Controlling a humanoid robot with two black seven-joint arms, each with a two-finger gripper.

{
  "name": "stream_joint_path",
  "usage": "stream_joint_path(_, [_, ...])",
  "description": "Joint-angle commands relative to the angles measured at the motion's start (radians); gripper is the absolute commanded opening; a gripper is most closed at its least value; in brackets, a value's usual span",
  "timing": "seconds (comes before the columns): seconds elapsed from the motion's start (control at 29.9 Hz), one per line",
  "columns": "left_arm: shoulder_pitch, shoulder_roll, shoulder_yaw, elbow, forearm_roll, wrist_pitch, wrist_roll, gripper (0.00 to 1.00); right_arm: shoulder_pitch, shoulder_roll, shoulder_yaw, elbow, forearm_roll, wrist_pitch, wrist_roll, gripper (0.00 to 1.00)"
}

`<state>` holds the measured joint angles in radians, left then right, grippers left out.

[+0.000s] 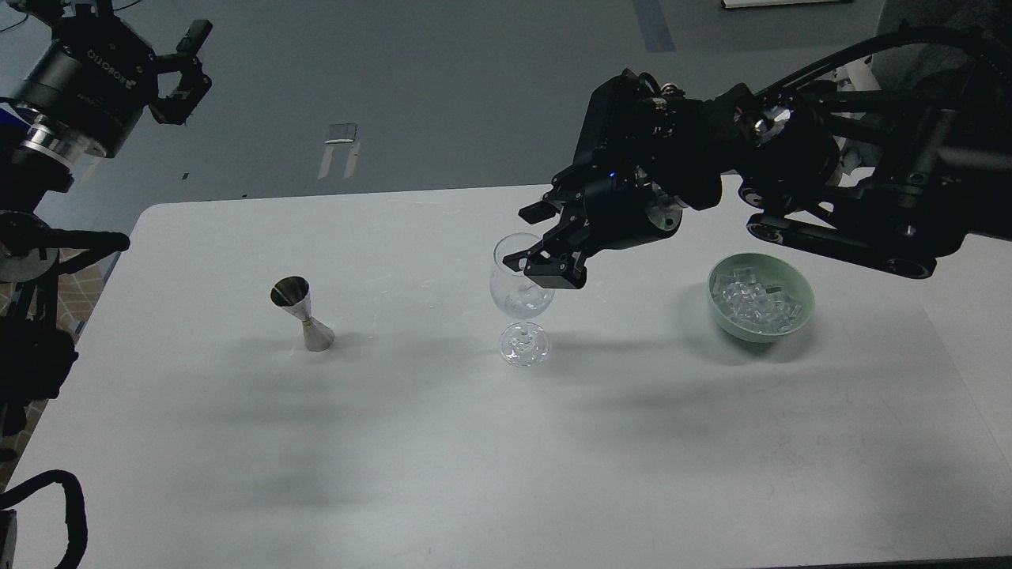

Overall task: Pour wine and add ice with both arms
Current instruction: 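Raise the right gripper away from the wine glass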

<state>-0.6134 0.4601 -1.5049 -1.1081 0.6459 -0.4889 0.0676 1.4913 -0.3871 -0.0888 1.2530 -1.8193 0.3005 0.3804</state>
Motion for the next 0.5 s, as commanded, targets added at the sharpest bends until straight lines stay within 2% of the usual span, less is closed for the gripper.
stream_joint_path(0.0, [0.0,0.0,0.0,-0.001,0.0,0.0,0.0,0.98,0.003,-0.01,0.004,-0.001,0.002,-0.009,-0.002,0.62])
stream_joint_path(0.1, [-0.003,0.002,0.0,0.001,0.0,0.0,0.0,0.98,0.036,-0.035,0.023,-0.01,0.049,-0.014,-0.003,0.63])
stream_joint_path(0.17, [-0.002,0.003,0.0,0.001,0.0,0.0,0.001,0.98,0.084,-0.08,0.04,-0.03,0.171,-0.001,-0.008,0.68])
stream_joint_path(0.23, [0.0,0.003,0.0,0.001,0.001,0.0,0.001,0.98,0.11,-0.097,0.04,-0.046,0.24,0.0,-0.011,0.69])
stream_joint_path(0.47, [-0.005,-0.001,0.002,0.017,0.005,0.0,0.0,0.98,0.091,-0.13,0.136,-0.28,0.645,-0.014,-0.018,0.69])
